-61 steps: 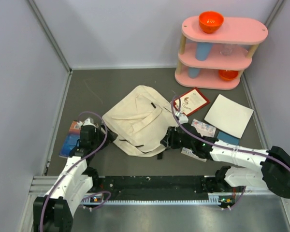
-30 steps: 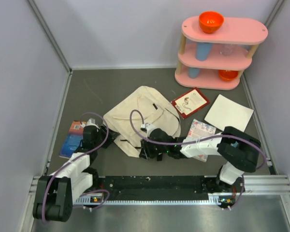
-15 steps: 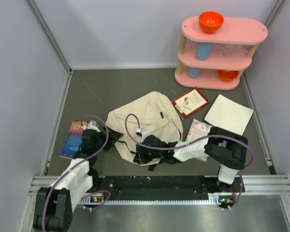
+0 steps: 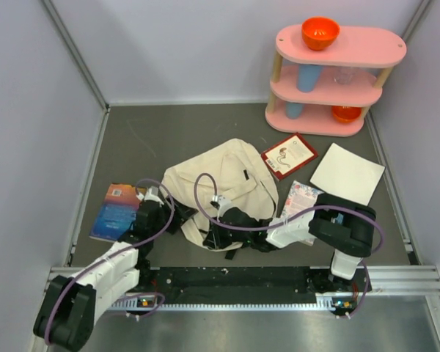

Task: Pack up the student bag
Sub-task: Adjust the student bag at the center of the board.

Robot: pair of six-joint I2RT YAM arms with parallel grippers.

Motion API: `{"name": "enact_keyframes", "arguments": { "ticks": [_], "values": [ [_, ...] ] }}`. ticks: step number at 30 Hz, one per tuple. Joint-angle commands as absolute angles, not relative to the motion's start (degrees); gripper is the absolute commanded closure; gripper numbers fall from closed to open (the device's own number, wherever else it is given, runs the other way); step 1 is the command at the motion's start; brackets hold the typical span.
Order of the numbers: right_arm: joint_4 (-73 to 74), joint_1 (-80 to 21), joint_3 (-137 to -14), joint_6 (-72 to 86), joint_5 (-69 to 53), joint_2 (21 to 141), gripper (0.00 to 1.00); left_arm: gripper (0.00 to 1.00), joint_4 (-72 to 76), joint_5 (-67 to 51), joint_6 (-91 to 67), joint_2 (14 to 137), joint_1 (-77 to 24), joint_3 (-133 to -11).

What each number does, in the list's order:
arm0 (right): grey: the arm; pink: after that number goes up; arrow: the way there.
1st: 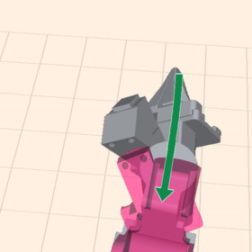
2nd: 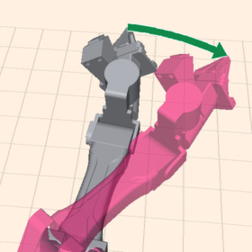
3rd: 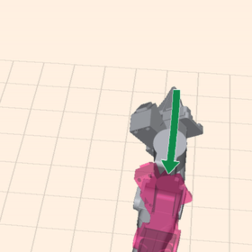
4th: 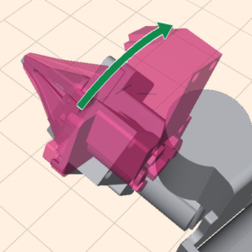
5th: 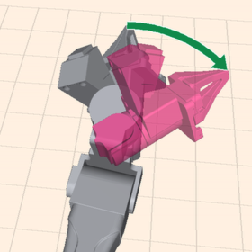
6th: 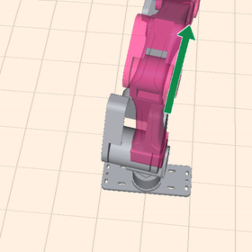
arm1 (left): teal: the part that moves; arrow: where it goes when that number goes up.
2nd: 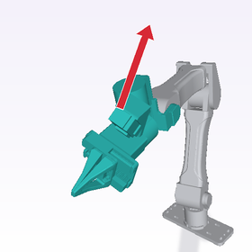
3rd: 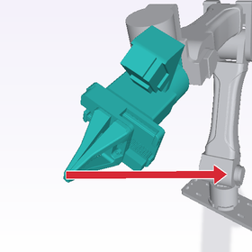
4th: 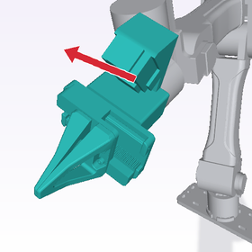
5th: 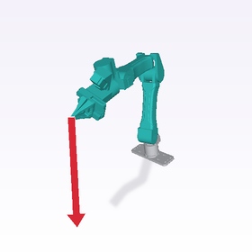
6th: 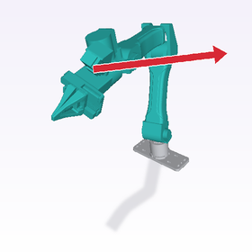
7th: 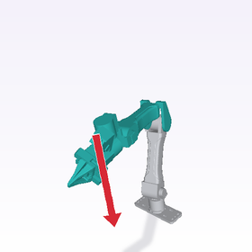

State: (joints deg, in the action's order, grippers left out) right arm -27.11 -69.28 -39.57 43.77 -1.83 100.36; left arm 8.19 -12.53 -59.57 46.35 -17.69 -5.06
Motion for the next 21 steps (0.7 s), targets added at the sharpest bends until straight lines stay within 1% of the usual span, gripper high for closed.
{"name": "enact_keyframes", "arguments": {
  "ticks": [1,3,4,6,7,8,10,11,12,13,15,16,18,19,21],
  "values": [
    [-24.61,-69.79,-37.18,43.15,0.26,102.39,0.81,0.43,11.32,-10.81,-62.57,55.25,-22.58,-3.52],
    [-25.31,-69.79,-36.39,43.24,0.44,101.7,0.81,0.53,15.0,-11.16,-62.67,57.99,-22.76,-3.08],
    [-25.83,-69.79,-35.95,43.24,0.44,101.17,0.8,0.64,15.81,-11.34,-62.58,60.18,-22.76,-2.99],
    [-27.85,-69.7,-34.11,43.42,0.44,100.03,0.77,0.82,17.31,-11.6,-62.05,61.69,-22.76,-3.08],
    [-28.64,-69.26,-33.58,43.33,0.18,98.54,0.75,0.88,18.71,-11.69,-61.96,62.83,-22.76,-2.99],
    [-29.17,-68.91,-32.62,43.16,0.26,97.83,0.72,0.91,19.16,-11.86,-61.7,63.28,-22.76,-2.99],
    [-29.71,-67.42,-31.65,42.72,-2.98,94.77,0.67,0.95,19.86,-12.39,-60.47,63.46,-22.76,-3.25],
    [-29.71,-66.72,-31.29,42.8,-4.21,93.35,0.66,0.98,19.86,-12.57,-59.95,63.11,-22.85,-3.43],
    [-31.01,-66.01,-30.51,42.98,-4.65,91.69,0.65,0.99,19.78,-12.57,-59.07,62.93,-22.76,-3.43],
    [-32.07,-64.96,-28.67,42.2,-5.09,87.75,0.62,0.99,19.17,-12.31,-58.89,61.97,-22.76,-3.51],
    [-31.04,-63.38,-28.74,40.96,-6.58,84.48,0.57,1.0,18.64,-12.04,-57.49,60.13,-22.76,-3.52],
    [-26.85,-61.98,-30.48,38.78,-7.46,82.98,0.54,1.0,18.37,-11.61,-57.13,59.42,-22.68,-3.43],
    [-20.6,-61.0,-33.47,37.88,-6.95,80.95,0.52,1.0,17.76,-11.08,-56.78,56.97,-22.76,-3.16],
    [-13.87,-60.21,-36.71,38.4,-6.6,80.95,0.52,1.0,17.84,-10.55,-56.78,56.0,-22.68,-2.64],
    [-11.61,-58.1,-38.4,39.98,-8.78,81.56,0.51,1.0,18.1,-10.2,-56.78,53.1,-22.68,-2.02]
  ]
}}
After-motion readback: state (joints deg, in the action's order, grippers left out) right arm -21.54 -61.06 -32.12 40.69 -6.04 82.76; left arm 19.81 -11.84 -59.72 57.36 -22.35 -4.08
